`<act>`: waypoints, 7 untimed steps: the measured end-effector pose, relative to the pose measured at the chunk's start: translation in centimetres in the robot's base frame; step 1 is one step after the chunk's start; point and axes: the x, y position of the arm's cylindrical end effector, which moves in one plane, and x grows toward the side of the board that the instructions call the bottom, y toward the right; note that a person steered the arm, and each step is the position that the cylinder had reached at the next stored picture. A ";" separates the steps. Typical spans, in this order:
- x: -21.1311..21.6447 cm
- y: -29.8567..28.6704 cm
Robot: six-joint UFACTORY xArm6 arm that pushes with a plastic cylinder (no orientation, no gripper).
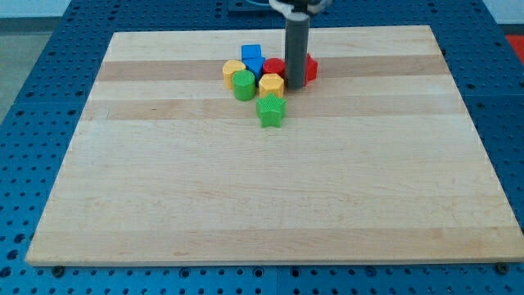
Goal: Push green star along with group of blocks slightly up
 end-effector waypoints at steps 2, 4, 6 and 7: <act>-2.2 0.0; 5.3 4.2; 11.7 -2.8; 12.4 -3.6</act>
